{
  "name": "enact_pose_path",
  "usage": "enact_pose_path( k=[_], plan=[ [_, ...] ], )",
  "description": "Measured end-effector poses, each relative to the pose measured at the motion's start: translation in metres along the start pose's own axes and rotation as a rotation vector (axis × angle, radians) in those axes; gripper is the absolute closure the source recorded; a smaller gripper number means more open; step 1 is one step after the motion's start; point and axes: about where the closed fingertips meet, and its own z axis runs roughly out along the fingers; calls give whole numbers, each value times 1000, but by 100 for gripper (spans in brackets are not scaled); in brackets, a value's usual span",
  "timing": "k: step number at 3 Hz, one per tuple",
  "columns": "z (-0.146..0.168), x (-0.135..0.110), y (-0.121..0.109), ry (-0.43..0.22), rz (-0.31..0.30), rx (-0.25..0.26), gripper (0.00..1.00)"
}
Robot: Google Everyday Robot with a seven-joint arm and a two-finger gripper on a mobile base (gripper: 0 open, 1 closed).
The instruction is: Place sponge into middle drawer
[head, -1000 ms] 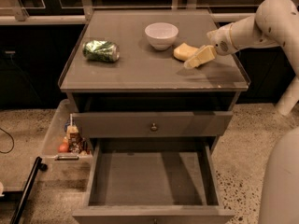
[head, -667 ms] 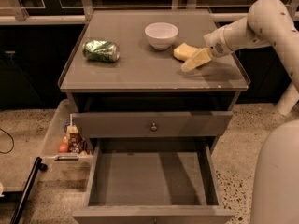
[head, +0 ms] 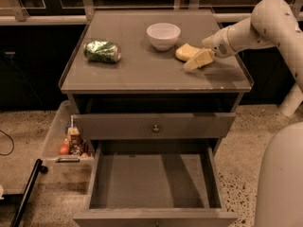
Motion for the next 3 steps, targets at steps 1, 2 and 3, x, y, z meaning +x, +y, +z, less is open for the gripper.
enact_pose_path(
  k=[1,2,3],
  plan=[
    [0,0,0,0,0,0,43],
    [0,0,0,0,0,0,66],
    [0,0,0,0,0,0,89]
  ],
)
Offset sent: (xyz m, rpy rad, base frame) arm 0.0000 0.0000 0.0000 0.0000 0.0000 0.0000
